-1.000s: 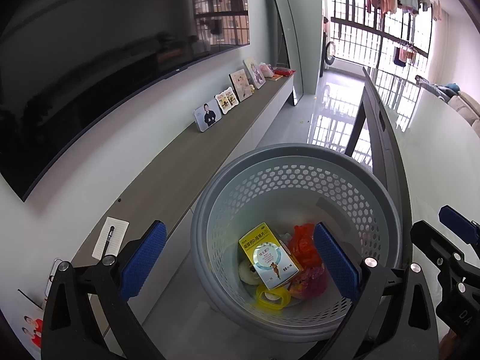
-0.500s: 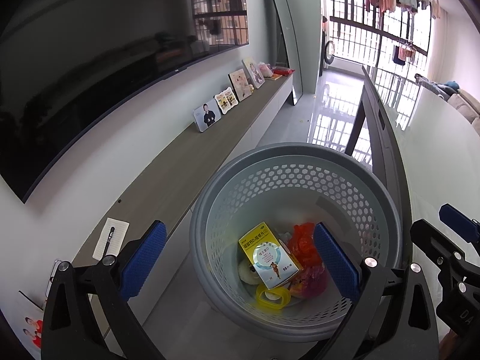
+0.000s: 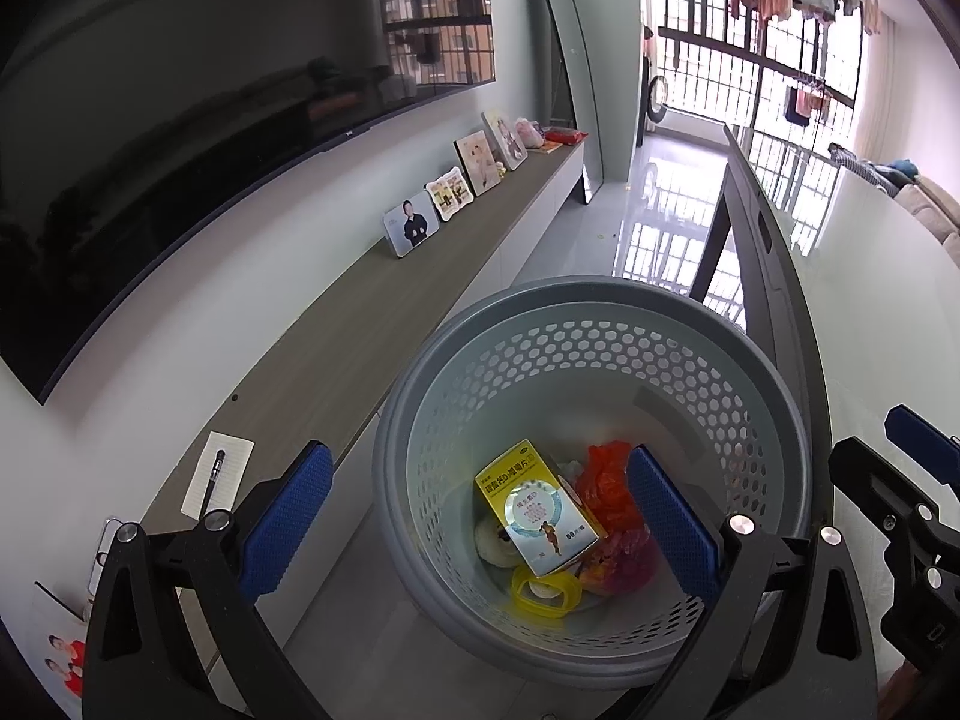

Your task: Collect trash

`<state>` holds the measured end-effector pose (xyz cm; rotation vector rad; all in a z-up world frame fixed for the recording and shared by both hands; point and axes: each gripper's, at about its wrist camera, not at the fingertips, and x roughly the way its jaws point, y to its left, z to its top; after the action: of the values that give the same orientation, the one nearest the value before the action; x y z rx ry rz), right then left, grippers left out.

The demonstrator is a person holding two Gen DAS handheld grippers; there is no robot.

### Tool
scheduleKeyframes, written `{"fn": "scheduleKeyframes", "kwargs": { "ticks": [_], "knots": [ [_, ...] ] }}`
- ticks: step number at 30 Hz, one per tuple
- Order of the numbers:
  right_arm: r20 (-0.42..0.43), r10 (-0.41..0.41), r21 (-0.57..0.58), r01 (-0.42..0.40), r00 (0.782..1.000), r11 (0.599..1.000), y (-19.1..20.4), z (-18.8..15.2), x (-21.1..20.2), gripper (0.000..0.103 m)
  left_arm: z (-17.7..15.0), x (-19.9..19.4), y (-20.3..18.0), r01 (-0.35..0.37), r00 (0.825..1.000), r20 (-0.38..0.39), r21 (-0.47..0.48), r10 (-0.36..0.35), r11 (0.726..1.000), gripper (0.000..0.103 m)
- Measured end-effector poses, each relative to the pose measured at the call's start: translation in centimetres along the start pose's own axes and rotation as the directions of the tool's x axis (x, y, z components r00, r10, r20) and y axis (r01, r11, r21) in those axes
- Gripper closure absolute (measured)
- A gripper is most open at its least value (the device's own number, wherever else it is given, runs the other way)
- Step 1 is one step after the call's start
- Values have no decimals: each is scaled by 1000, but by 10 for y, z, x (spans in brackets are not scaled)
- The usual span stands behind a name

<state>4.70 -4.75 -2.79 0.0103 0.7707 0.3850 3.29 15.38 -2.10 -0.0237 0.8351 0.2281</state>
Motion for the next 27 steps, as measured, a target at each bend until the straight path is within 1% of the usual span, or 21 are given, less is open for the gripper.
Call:
{"fn": "scheduleKeyframes", "kwargs": {
  "ticks": [27],
  "knots": [
    [9,-3,15,2,1000,1000,-5,3,-7,36,2,-5,-5,9,1000,-2,14,-9,1000,7]
  ]
}}
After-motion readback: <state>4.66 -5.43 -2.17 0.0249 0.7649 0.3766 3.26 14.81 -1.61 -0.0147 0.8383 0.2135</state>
